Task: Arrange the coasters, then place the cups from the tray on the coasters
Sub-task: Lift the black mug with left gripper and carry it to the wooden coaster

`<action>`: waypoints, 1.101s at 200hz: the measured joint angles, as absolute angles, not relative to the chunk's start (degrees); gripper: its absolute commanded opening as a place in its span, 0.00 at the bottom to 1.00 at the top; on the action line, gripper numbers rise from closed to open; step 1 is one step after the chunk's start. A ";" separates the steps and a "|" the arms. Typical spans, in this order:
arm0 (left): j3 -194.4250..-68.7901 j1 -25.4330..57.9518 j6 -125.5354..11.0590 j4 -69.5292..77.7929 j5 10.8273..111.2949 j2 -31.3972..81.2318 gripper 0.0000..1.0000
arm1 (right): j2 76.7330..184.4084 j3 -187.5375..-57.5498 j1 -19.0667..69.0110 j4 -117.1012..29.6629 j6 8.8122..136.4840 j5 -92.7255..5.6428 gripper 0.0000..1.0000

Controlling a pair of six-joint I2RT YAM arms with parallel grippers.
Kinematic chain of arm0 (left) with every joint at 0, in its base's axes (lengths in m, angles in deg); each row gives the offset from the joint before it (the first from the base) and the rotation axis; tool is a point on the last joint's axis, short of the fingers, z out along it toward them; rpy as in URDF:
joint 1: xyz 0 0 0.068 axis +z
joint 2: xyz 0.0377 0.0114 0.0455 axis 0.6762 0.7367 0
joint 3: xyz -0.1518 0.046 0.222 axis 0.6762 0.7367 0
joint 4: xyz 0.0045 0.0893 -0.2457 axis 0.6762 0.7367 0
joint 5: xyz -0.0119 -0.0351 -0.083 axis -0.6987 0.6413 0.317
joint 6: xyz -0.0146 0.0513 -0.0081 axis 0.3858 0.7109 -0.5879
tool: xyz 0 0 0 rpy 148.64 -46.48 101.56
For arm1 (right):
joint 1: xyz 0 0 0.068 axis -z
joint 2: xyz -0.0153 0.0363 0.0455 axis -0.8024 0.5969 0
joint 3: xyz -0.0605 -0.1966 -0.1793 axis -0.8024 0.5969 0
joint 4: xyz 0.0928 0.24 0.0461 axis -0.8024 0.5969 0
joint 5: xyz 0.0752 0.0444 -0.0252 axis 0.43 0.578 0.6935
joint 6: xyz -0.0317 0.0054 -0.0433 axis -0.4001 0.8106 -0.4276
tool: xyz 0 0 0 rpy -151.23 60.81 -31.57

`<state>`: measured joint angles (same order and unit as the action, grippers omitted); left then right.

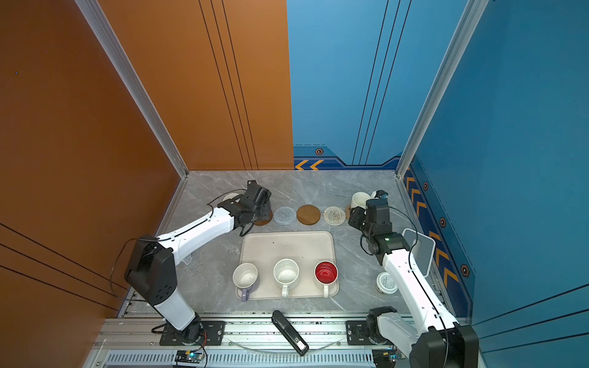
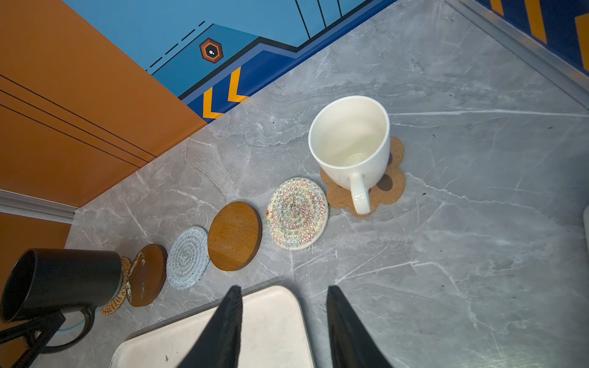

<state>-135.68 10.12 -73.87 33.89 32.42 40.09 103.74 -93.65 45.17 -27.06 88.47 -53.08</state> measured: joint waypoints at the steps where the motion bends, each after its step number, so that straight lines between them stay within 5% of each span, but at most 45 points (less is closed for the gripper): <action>1: -135.68 10.19 -73.82 33.78 32.47 40.16 0.00 | 103.76 -93.65 45.17 -27.06 88.47 -53.10 0.41; 220: -132.97 14.43 -73.01 28.73 35.77 47.00 0.00 | 105.75 -93.65 44.34 -27.51 88.49 -52.23 0.41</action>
<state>-132.97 14.43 -73.01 28.73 35.77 47.00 105.75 -93.65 44.34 -27.51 88.49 -52.23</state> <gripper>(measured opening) 0.187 0.410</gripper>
